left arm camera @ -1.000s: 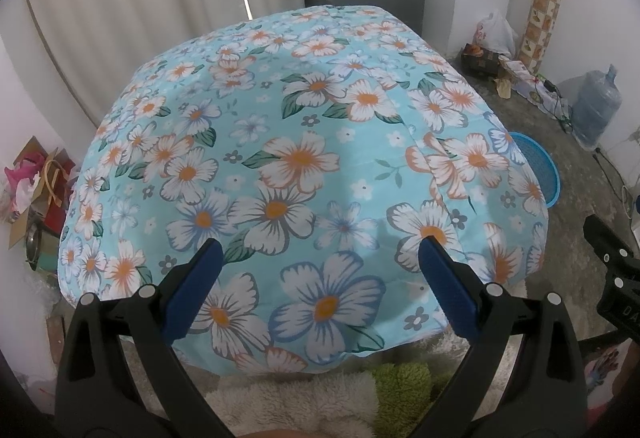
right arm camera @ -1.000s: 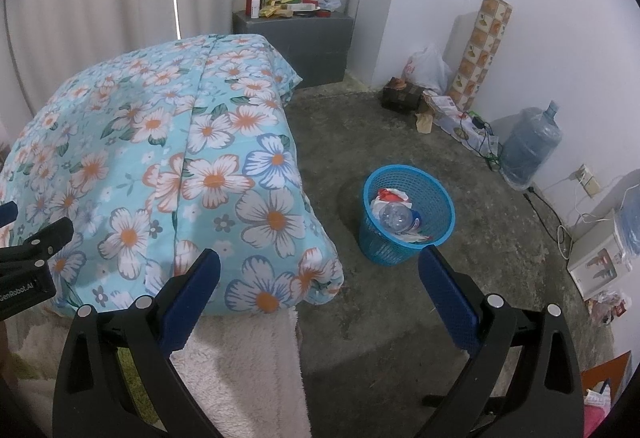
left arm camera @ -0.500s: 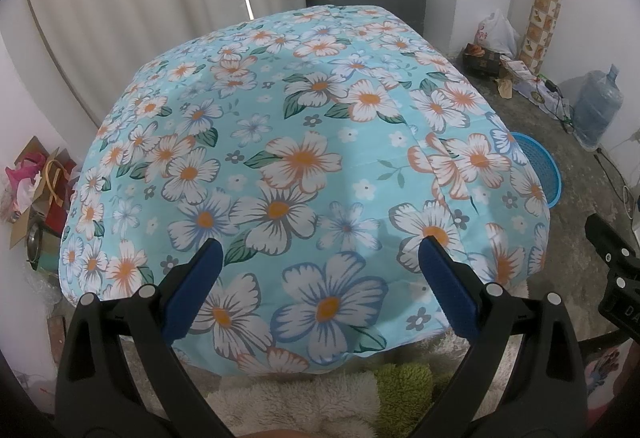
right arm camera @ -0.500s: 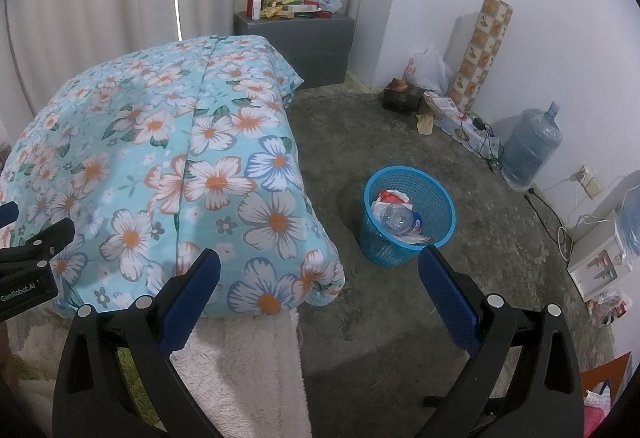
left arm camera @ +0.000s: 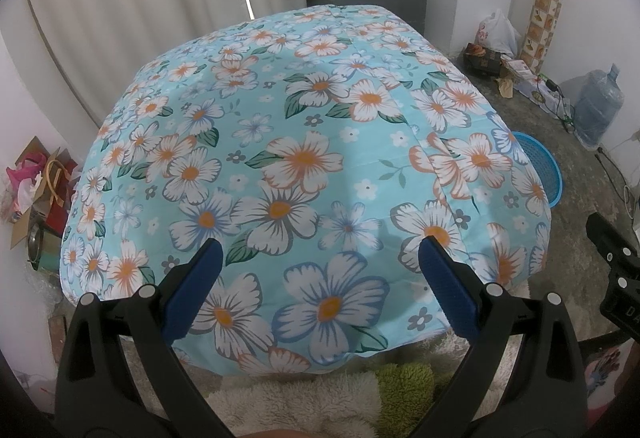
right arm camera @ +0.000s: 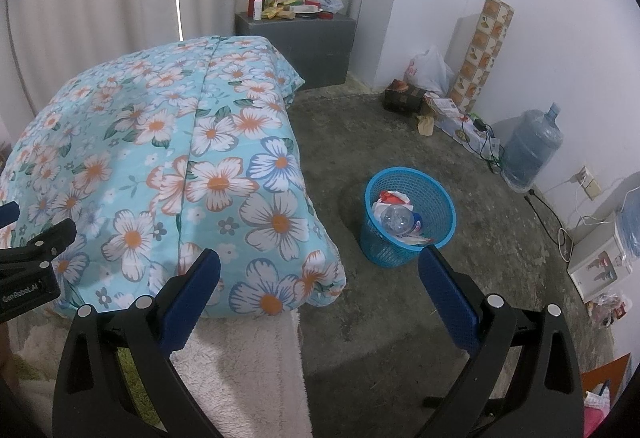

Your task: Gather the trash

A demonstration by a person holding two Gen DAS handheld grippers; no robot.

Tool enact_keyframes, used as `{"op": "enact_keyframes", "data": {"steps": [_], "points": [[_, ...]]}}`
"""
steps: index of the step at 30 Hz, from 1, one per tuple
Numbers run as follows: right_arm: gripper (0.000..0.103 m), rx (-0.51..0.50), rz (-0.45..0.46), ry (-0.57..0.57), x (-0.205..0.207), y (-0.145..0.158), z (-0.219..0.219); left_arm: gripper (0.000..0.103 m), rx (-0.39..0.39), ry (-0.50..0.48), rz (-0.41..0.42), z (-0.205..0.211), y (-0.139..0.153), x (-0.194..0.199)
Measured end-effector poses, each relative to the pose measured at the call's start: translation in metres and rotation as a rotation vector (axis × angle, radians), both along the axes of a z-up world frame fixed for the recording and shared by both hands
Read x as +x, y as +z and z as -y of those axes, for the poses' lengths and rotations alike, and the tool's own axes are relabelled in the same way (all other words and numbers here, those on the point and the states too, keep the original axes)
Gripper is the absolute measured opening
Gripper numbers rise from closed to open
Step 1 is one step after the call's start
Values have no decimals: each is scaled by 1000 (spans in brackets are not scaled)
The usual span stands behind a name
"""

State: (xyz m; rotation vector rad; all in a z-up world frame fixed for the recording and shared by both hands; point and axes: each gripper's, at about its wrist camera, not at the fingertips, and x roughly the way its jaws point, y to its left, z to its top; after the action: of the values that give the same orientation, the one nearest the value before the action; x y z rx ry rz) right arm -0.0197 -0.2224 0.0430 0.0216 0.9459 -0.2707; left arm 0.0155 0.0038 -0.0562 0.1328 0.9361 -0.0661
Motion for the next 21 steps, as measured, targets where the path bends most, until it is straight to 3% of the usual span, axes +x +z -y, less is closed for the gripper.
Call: {"op": "enact_keyframes", "data": {"steps": [21], "points": [[96, 0, 0, -3, 0, 1, 0, 94, 2, 0, 0, 0, 0, 0]]}}
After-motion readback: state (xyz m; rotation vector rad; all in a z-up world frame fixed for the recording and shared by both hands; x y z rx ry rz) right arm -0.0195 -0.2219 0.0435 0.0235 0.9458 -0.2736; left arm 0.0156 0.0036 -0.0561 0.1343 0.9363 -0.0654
